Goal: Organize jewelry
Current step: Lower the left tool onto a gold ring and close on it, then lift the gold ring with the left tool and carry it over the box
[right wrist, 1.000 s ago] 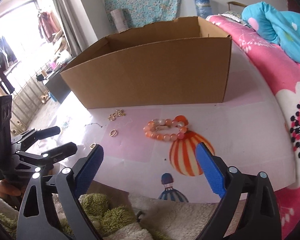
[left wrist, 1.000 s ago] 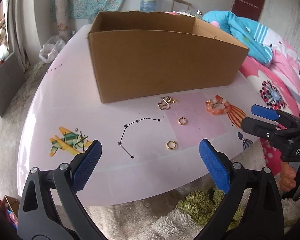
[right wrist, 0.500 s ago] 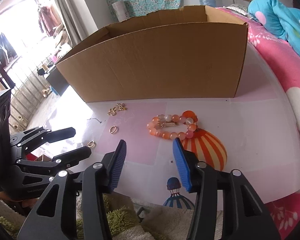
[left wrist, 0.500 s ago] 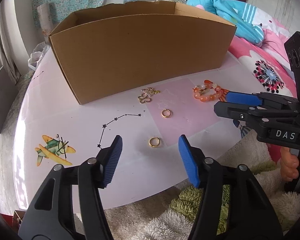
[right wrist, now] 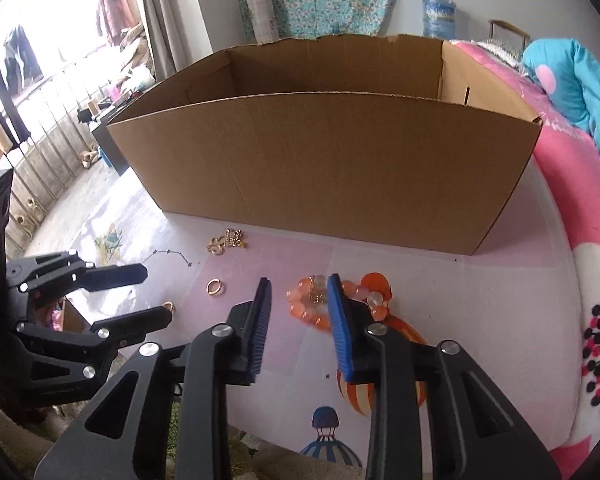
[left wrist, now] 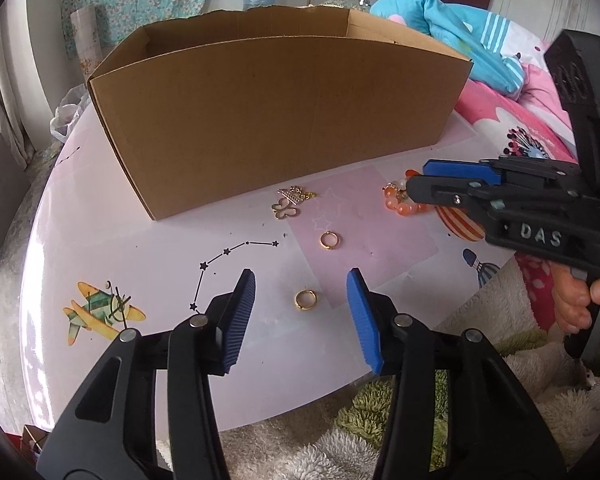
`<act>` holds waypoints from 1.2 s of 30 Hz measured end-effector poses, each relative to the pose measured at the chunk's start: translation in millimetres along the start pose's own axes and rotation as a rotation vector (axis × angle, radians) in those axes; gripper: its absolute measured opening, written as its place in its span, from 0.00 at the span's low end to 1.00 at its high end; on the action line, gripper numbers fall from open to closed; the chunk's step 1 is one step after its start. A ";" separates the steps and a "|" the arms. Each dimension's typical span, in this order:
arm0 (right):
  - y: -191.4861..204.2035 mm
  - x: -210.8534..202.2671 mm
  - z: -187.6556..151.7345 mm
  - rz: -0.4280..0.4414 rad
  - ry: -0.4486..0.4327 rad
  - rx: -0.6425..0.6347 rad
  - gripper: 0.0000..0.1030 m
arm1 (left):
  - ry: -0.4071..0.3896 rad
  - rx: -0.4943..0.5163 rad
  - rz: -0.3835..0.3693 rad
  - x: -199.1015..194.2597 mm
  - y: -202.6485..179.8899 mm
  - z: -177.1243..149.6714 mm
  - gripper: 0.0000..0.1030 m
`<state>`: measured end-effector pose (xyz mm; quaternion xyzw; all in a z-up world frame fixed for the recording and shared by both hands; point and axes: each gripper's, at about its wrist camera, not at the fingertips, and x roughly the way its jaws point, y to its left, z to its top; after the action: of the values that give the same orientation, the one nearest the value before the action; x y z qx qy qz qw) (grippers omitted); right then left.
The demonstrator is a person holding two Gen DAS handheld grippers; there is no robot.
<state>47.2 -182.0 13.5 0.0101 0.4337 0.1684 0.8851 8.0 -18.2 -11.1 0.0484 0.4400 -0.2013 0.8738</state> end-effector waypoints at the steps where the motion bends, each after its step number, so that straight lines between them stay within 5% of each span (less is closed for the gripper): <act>1: -2.8 3.0 2.3 0.007 0.012 0.013 0.23 | 0.000 -0.001 -0.003 0.3 0.9 0.0 0.42; 16: 2.1 8.9 2.6 0.060 0.049 0.077 0.17 | 0.035 -0.004 -0.059 5.3 9.0 -6.3 0.29; 27: 21.1 6.7 -6.1 0.078 0.042 0.062 0.17 | 0.042 0.052 -0.009 6.9 3.0 -7.9 0.09; 36: 32.0 8.8 -7.7 0.080 0.039 0.011 0.17 | 0.034 0.075 0.010 5.9 4.2 -9.1 0.09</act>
<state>37.0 -150.1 7.2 0.0289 0.4512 0.2016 0.8689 6.0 -13.8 -21.7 0.0867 0.4465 -0.2124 0.8649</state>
